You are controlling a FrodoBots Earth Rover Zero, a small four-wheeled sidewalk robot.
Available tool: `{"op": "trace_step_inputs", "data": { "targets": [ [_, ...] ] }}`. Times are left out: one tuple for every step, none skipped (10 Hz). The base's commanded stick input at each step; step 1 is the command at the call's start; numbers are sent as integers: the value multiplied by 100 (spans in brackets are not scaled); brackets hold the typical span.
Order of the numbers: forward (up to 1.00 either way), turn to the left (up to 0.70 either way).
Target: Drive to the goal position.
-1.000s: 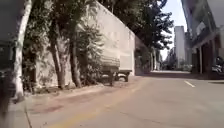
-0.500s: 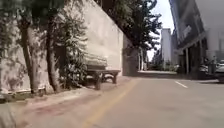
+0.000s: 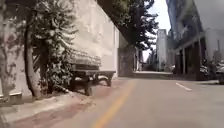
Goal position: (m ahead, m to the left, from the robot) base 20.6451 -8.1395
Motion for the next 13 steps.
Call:
{"op": "trace_step_inputs", "data": {
  "targets": [
    [100, -34],
    [100, -34],
    [100, -34],
    [100, -34],
    [100, -34],
    [100, -34],
    [100, -34],
    [100, -34],
    [100, -34],
    [100, -34],
    [100, -34],
    [100, -34],
    [100, -22]
  ]
}}
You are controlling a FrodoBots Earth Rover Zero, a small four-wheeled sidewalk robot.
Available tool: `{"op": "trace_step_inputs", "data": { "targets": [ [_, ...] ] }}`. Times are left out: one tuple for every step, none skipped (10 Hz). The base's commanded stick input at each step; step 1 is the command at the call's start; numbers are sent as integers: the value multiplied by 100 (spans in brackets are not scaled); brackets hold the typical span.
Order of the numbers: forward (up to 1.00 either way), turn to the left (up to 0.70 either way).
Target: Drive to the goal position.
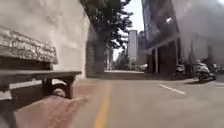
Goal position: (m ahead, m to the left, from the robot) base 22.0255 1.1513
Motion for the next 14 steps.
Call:
{"op": "trace_step_inputs", "data": {
  "targets": [
    [100, 6],
    [100, 6],
    [100, 6],
    [100, 6],
    [100, 6],
    [100, 6],
    [100, 6],
    [100, 6],
    [100, 6],
    [100, 6],
    [100, 6],
    [100, 6],
    [100, -22],
    [100, -34]
  ]
}}
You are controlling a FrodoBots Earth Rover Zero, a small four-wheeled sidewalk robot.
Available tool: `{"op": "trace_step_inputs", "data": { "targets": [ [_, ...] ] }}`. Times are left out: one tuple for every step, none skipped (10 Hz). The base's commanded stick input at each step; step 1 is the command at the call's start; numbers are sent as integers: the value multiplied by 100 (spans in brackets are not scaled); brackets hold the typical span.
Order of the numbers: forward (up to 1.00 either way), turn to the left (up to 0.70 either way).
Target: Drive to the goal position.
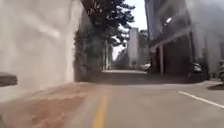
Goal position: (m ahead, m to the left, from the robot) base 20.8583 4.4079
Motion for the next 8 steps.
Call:
{"op": "trace_step_inputs", "data": {
  "targets": [
    [100, -34],
    [100, -34],
    [100, -34],
    [100, -34],
    [100, -34],
    [100, 2],
    [100, 6],
    [100, 6]
  ]
}}
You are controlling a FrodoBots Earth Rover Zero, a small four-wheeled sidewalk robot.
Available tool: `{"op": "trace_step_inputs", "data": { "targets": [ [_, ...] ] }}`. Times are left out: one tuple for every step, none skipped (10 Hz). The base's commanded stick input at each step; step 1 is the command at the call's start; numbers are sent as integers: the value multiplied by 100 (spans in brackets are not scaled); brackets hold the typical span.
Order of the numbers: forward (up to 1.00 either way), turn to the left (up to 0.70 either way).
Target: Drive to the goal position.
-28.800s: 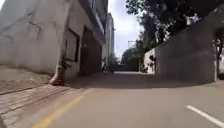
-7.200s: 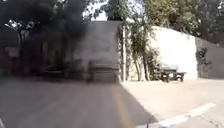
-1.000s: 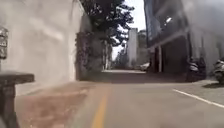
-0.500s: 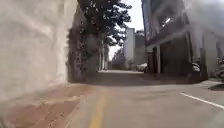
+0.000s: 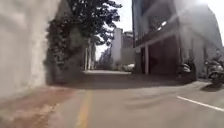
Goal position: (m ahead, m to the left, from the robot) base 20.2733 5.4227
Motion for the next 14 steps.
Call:
{"op": "trace_step_inputs", "data": {
  "targets": [
    [100, 6],
    [100, 6],
    [100, 6],
    [100, 6],
    [100, 6],
    [100, 6],
    [100, 6],
    [100, 6],
    [100, 6],
    [100, 6],
    [100, 6],
    [100, 6],
    [100, 6],
    [100, 6]
  ]
}}
